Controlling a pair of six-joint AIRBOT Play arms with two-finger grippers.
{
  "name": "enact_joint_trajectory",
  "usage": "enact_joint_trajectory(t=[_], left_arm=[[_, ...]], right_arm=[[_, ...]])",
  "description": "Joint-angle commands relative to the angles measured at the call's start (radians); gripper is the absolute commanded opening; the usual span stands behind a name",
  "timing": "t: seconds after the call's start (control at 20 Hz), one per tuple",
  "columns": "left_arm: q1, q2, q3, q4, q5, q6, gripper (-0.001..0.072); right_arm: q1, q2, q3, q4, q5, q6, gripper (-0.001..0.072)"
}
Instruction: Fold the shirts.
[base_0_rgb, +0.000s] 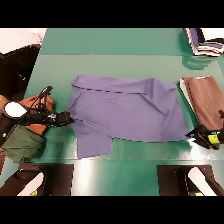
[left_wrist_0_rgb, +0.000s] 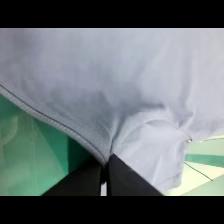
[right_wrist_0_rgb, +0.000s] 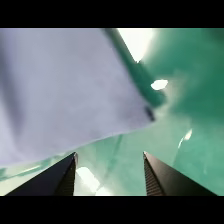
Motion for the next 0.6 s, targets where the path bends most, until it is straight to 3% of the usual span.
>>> enact_joint_trajectory(t=[0.0, 0.15, 0.25, 0.35, 0.4, 0.55], left_arm=[[0.001, 0.001, 0.012, 0.003, -0.013, 0.0, 0.0024], [0.001, 0.001, 0.012, 0.003, -0.012, 0.0, 0.0024], [0.0, 0.001, 0.012, 0.005, -0.012, 0.0, 0.0024], [0.001, 0.001, 0.014, 0.009, -0.008, 0.0, 0.0024], [0.001, 0.001, 0.025, 0.016, -0.005, 0.0, 0.0023], [0.001, 0.001, 0.174, 0.103, -0.062, -0.003, 0.0023]], right_arm=[[-0.017, -0.07, -0.064, 0.078, -0.117, 0.006, 0.0439], [0.043, -0.107, -0.063, 0.143, -0.224, 0.008, 0.0406], [0.095, -0.129, -0.063, 0.15, -0.261, 0.008, 0.0283], [0.149, -0.124, -0.063, 0.15, -0.285, 0.007, 0.0045], [0.176, -0.101, -0.058, 0.149, -0.295, 0.007, 0.0015], [0.263, 0.013, 0.071, 0.149, -0.269, 0.007, 0.0014]])
